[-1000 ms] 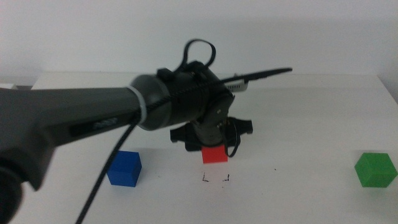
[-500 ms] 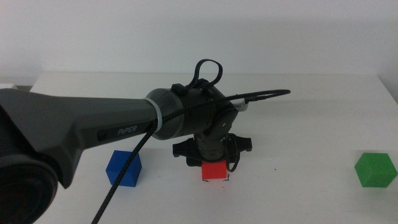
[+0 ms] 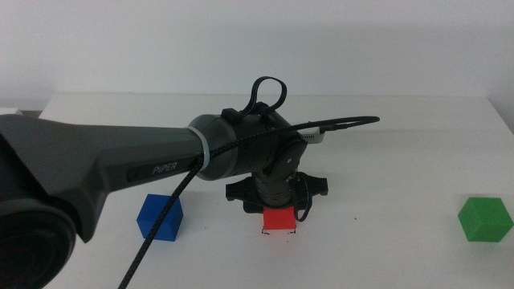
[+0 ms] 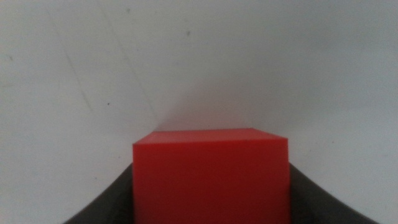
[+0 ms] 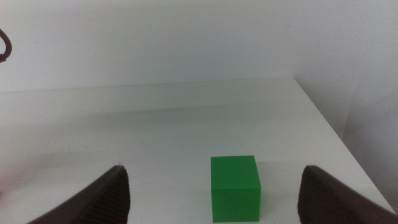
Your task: Stack red cubes first, then green, then blue cubes in a specific spot.
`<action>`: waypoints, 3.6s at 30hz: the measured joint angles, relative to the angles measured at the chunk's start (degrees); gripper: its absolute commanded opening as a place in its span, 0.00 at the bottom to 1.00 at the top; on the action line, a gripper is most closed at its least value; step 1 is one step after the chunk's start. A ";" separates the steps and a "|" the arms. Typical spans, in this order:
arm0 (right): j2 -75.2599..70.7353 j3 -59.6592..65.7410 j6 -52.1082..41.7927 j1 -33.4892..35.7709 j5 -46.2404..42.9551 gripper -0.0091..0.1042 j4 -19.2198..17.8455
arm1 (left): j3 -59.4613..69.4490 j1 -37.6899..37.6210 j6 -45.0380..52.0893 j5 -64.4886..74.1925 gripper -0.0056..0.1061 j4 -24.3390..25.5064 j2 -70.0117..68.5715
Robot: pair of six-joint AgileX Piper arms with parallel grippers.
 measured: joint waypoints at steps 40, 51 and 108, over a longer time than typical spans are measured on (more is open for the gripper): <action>0.00 0.00 0.00 0.00 0.00 0.90 0.00 | 17.87 25.60 37.89 7.66 0.89 -11.45 -18.47; 0.00 0.00 0.00 0.00 0.00 0.90 0.00 | 19.55 25.60 36.96 1.67 0.58 -10.56 -13.68; 0.00 0.00 0.00 0.00 0.00 0.90 0.00 | -18.10 0.11 11.84 22.52 0.89 -2.32 1.21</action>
